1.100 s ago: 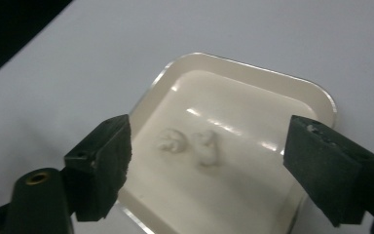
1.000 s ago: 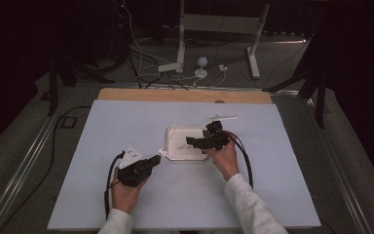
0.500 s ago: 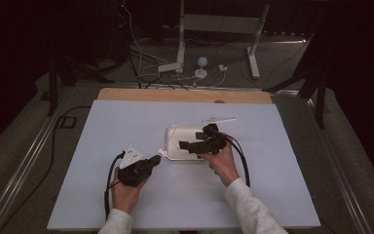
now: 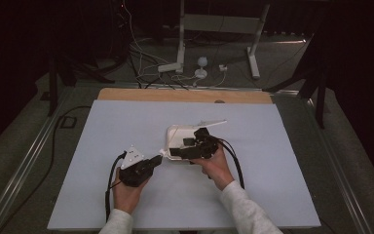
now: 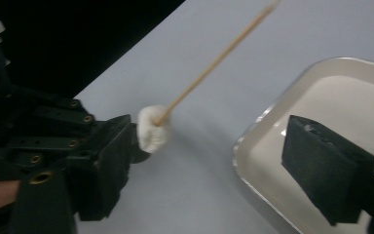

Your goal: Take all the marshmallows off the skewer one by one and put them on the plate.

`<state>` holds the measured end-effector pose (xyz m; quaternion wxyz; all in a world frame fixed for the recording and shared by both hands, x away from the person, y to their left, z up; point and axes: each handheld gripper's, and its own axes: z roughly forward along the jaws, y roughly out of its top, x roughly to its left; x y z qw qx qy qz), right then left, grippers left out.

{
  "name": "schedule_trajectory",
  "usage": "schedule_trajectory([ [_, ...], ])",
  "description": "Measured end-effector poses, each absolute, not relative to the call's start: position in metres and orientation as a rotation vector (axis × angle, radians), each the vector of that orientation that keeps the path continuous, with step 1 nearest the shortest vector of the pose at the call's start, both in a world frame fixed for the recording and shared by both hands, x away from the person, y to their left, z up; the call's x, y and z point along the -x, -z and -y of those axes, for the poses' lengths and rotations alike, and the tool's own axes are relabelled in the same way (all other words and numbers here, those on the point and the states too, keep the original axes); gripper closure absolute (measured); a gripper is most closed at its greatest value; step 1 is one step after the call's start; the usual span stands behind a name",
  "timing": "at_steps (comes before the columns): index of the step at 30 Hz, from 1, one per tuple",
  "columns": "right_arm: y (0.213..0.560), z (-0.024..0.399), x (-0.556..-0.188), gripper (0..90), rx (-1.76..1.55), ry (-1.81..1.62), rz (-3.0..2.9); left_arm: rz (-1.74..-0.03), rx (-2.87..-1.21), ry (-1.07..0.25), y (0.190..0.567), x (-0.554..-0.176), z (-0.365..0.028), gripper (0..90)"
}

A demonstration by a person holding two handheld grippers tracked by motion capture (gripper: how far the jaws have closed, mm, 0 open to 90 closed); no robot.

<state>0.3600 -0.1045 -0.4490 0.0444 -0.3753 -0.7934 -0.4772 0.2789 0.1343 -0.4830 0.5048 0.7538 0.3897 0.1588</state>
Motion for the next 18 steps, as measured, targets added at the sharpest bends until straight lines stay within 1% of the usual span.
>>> schedule_trajectory([
  [3, 0.452, 0.098, -0.359, 33.3, 1.114, 1.466, 2.379, -0.934, -1.816, -0.382, 0.483, -0.278, -0.133, 89.7],
  [4, 0.454, 0.094, -0.359, 42.6, 1.113, 1.469, 2.342, -0.932, -1.815, -0.382, 0.483, -0.278, -0.133, 89.7],
  [5, 0.454, 0.094, -0.359, 42.6, 1.113, 1.469, 2.342, -0.931, -1.813, -0.382, 0.483, -0.278, -0.133, 89.7],
  [7, 0.457, 0.091, -0.360, 49.7, 1.116, 1.467, 2.281, -0.927, -1.815, -0.380, 0.483, -0.278, -0.132, 89.7],
  [12, 0.463, 0.085, -0.363, 61.4, 1.107, 1.429, 2.203, -0.920, -1.820, -0.378, 0.483, -0.278, -0.131, 89.7],
  [14, 0.464, 0.084, -0.362, 70.0, 1.105, 1.426, 2.208, -0.920, -1.823, -0.373, 0.483, -0.278, -0.131, 89.6],
  [18, 0.462, 0.083, -0.359, 75.0, 1.096, 1.454, 2.230, -0.916, -1.830, -0.357, 0.484, -0.279, -0.131, 88.4],
])
